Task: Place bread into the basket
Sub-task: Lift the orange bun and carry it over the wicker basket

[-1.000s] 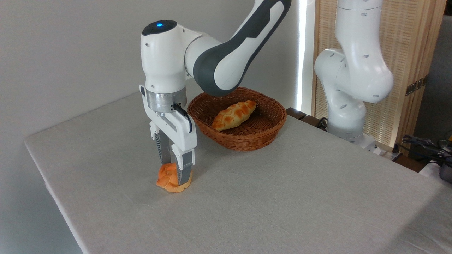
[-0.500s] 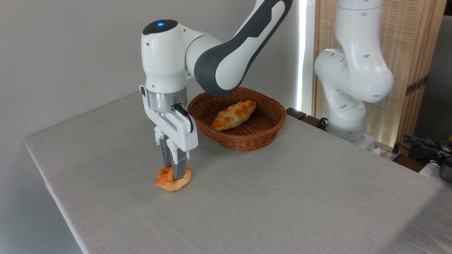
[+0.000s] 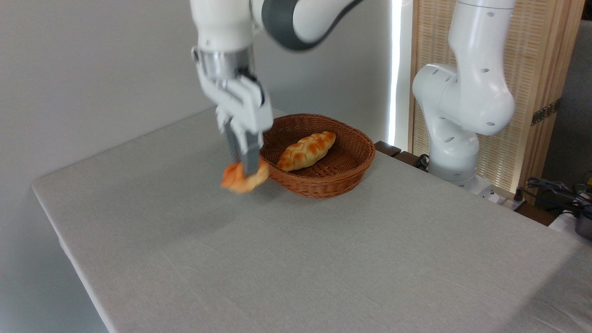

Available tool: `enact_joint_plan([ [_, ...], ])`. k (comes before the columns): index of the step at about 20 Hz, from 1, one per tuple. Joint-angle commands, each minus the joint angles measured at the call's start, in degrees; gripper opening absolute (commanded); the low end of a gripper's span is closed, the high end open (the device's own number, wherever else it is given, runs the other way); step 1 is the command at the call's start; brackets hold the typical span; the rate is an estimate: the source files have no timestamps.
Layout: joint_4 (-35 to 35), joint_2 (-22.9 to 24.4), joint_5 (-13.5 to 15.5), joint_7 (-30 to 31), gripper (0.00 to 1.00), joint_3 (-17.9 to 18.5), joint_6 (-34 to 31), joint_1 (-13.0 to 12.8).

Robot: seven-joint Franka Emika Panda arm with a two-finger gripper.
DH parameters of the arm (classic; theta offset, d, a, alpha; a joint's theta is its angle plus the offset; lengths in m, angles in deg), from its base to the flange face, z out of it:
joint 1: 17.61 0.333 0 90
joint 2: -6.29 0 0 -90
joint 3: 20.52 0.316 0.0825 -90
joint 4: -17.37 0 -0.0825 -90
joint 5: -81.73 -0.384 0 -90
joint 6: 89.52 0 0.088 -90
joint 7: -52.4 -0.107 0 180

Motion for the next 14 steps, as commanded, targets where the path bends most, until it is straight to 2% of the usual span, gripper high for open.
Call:
enact_joint_plan([
  [1,2.93,9.44,0.65,-0.07,0.29,1.50,-11.04,-4.49],
  [3,6.09,13.48,0.65,-0.07,0.30,1.50,-14.73,-6.25],
  [5,9.26,15.52,0.65,-0.07,0.30,1.50,-17.12,-7.05],
  [10,15.94,14.91,0.30,-0.16,0.33,1.59,-14.42,-8.80],
  [12,17.44,14.56,0.30,-0.16,0.54,1.59,-12.30,-8.81],
  [13,17.79,14.12,0.30,-0.25,0.89,1.59,-11.60,-8.81],
  [14,17.88,13.68,0.30,-0.25,1.00,1.59,-11.07,-8.81],
])
